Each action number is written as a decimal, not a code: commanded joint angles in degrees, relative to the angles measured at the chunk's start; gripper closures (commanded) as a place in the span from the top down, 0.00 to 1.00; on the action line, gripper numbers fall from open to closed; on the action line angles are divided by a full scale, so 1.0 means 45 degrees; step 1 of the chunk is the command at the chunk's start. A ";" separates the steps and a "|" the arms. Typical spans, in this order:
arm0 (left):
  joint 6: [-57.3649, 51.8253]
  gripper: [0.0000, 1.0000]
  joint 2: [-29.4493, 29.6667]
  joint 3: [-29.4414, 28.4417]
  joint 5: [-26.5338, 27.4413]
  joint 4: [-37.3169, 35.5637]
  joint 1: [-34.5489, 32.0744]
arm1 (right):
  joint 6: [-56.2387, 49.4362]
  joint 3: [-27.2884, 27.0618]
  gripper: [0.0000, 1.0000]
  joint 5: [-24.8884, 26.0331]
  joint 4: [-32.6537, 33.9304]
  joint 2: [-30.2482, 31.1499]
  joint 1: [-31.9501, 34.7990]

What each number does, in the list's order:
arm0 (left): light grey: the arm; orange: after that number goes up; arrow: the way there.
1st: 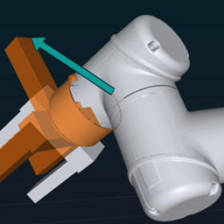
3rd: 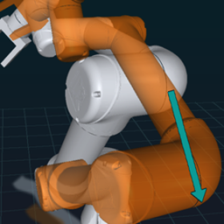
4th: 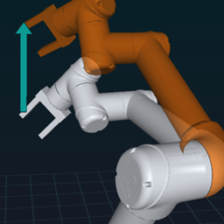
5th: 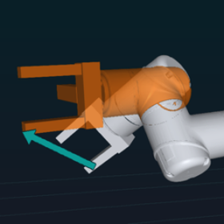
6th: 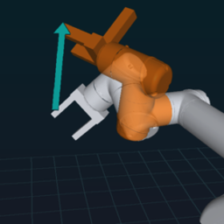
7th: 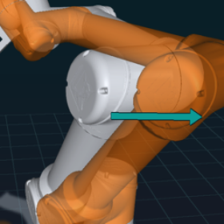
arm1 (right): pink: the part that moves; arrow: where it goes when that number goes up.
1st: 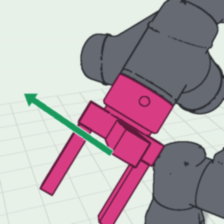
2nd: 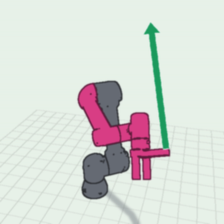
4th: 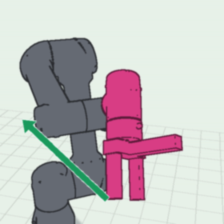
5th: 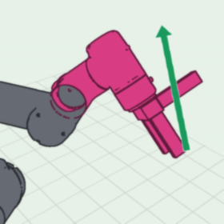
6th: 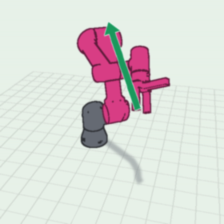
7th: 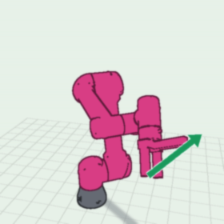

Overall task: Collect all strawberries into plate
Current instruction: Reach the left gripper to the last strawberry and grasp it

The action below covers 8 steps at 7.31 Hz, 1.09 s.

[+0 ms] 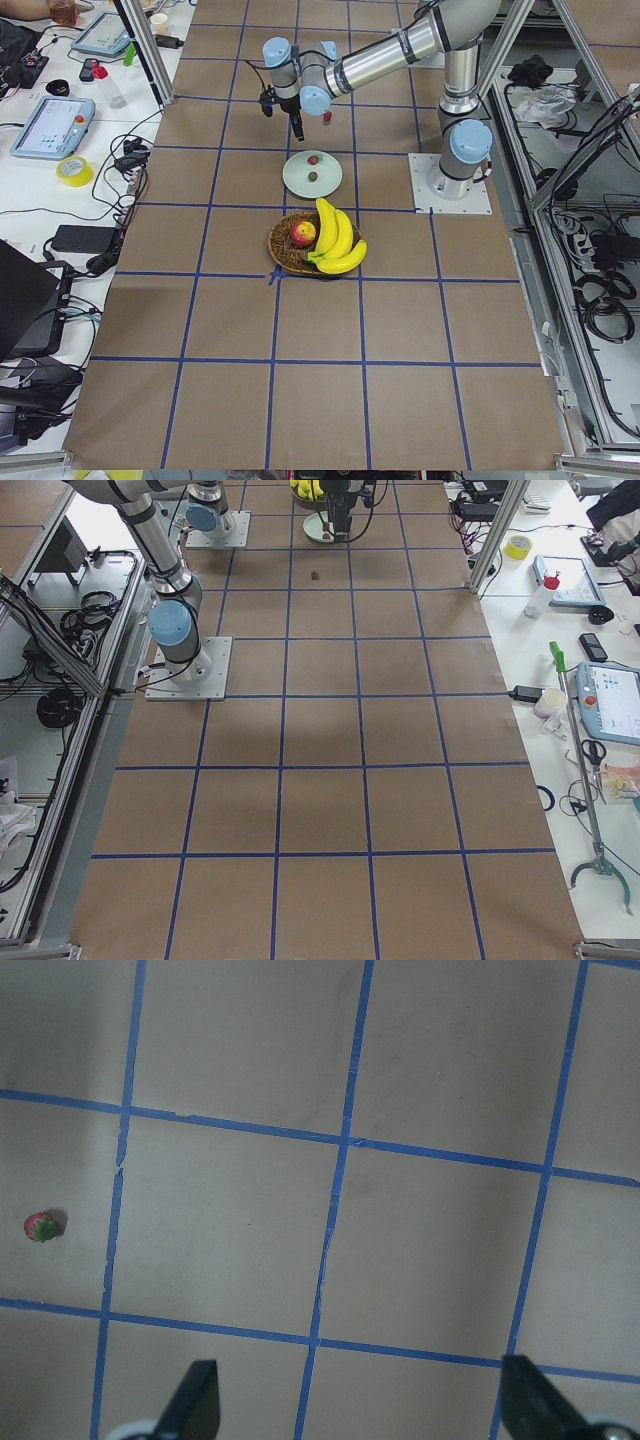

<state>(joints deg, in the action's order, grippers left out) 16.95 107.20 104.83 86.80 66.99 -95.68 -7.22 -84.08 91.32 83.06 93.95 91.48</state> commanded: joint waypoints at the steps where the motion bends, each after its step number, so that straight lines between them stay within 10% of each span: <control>1: 0.4475 1.00 0.0237 0.0239 -0.0731 -0.0511 -0.2033 | 0.0002 -0.0006 1.00 0.0000 0.0000 0.0020 0.0003; 5: 0.7991 0.95 0.0648 0.1314 -0.1672 -0.1079 -0.2137 | 0.0022 -0.0006 1.00 0.0000 0.0000 0.0020 0.0003; 7: 0.8011 0.59 0.0921 0.1334 -0.1749 -0.1079 -0.2137 | 0.0022 -0.0006 1.00 0.0000 0.0000 0.0001 0.0003; 8: 0.8030 0.59 0.1078 0.1334 -0.1789 -0.1040 -0.2137 | 0.0003 -0.0007 1.00 0.0000 0.0000 0.0001 -0.0016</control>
<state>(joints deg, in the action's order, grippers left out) 52.89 111.20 110.78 78.98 62.18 -105.29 -7.16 -84.08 91.32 83.06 93.97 91.46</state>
